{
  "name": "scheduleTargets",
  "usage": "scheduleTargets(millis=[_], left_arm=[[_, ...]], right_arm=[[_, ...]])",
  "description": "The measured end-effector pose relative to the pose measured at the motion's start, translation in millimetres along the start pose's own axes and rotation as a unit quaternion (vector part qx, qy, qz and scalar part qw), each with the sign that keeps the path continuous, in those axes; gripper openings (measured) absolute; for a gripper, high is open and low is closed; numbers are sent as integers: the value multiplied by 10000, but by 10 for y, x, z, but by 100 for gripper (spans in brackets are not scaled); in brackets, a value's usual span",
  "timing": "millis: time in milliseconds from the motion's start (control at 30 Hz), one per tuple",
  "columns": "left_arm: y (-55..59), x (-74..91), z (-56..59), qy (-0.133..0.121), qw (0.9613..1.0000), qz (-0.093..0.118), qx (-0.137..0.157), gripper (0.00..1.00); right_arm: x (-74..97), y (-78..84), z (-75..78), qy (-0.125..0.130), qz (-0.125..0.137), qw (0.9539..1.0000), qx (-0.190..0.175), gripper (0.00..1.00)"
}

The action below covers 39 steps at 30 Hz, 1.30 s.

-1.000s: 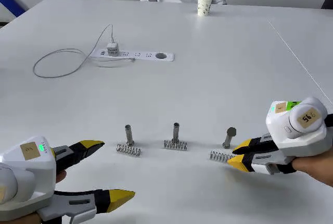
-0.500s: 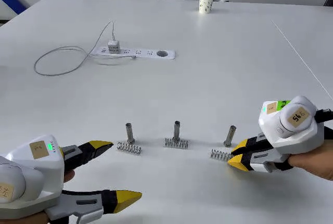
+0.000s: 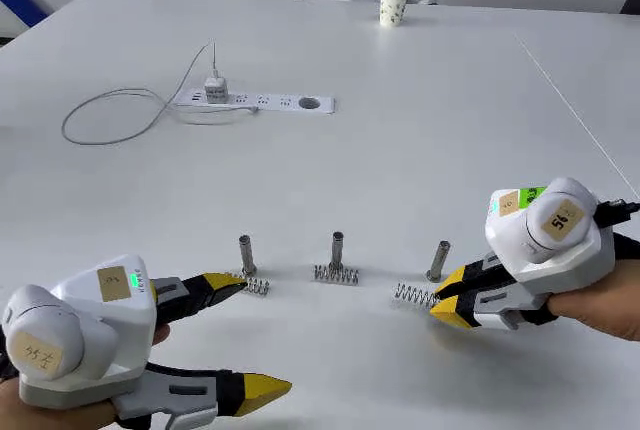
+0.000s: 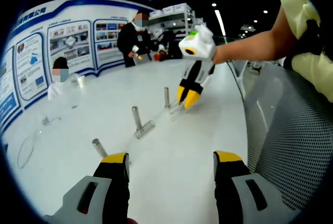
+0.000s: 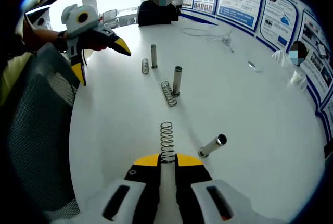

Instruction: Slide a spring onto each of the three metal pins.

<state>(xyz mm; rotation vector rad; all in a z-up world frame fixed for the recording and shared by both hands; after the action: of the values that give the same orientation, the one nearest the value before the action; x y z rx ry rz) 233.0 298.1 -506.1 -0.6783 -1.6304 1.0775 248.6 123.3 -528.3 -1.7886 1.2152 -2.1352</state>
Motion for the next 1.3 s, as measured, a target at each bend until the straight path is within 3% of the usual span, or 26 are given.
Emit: scheduleTargets(millis=[233, 667, 1300], left_arm=[[-106, -148, 58, 289, 9994, 40, -201, 63], [-188, -292, 73, 541, 9977, 69, -400, 53], [-329, -421, 240, 845, 9936, 224, -720, 34]], right_arm=[[30, -135, -118, -118, 3, 9997, 192, 11], [19, -411, -351, -444, -2, 9974, 572, 12], [-37, -574, -623, -790, -167, 9916, 1013, 12]])
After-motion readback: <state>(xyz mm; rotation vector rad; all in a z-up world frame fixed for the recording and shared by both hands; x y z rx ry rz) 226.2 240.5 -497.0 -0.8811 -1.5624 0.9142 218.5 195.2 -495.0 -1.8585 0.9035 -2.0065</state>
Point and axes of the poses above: the centre of the closed fingertips' face, and the gripper's own axes: x roughly backward along the fingers, z roughly to its right, y roughly out of its underside, the point moved 2 cm from there along x, roughly backward along the fingers, and after that the axes turned 4 degrees about -y, right-handed, at the moved point
